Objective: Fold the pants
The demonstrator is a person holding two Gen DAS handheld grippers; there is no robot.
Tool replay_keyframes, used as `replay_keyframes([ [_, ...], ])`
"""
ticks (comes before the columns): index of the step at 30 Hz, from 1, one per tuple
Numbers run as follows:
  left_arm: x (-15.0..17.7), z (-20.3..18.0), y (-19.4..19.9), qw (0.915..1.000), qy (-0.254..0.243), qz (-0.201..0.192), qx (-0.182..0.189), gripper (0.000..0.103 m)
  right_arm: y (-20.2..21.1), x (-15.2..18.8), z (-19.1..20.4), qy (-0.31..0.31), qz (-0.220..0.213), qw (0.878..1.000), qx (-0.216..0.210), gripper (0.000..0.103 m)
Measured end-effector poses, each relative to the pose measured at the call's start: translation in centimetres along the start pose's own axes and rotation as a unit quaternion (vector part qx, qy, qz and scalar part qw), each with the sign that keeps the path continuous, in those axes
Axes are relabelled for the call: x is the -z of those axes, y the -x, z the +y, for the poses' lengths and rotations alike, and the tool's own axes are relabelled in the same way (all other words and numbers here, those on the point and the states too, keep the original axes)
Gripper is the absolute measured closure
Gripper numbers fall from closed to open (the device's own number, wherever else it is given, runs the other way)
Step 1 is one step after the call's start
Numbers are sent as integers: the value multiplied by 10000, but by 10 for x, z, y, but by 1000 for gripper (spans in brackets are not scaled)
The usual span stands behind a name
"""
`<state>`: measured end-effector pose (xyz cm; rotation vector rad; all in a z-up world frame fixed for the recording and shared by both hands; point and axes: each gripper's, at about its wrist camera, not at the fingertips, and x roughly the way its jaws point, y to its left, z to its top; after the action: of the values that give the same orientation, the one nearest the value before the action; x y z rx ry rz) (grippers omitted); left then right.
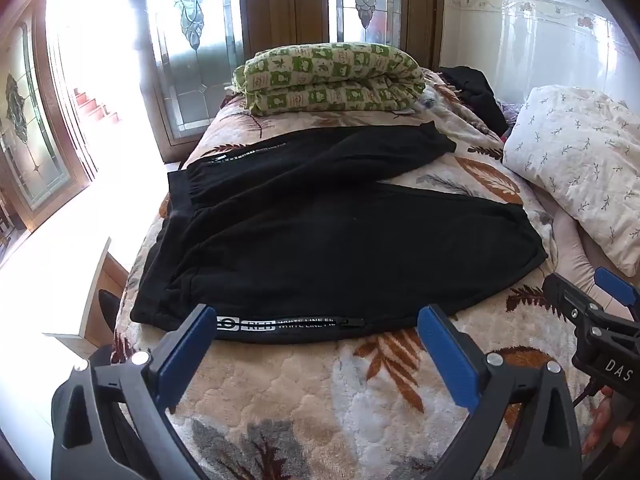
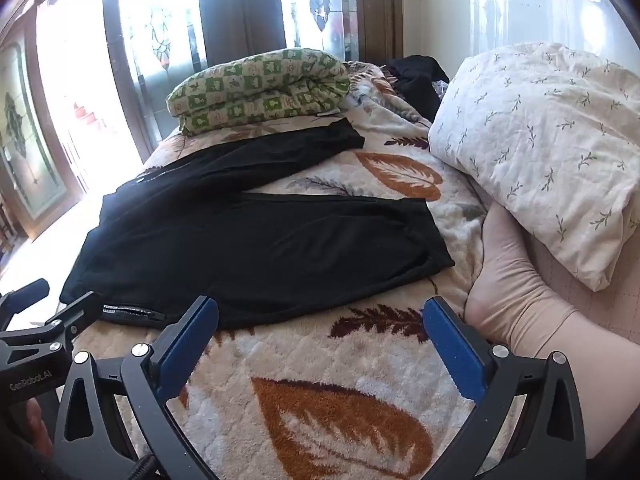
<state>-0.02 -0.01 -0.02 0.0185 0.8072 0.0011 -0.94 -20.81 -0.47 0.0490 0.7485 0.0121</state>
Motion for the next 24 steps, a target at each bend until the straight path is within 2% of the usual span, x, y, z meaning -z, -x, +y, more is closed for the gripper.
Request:
replay_keyframes([
  [3, 3, -9, -5, 9997, -174, 159, -12, 1, -1, 4, 1, 24, -28, 10000, 25, 0],
  [12, 1, -3, -1, 9998, -7, 169, 44, 1, 5, -12, 4, 79, -60, 9999, 15, 0],
  [24, 0, 4, -3, 9997, 152, 190, 0, 1, 6, -6, 3, 125, -161, 9998, 23, 0],
])
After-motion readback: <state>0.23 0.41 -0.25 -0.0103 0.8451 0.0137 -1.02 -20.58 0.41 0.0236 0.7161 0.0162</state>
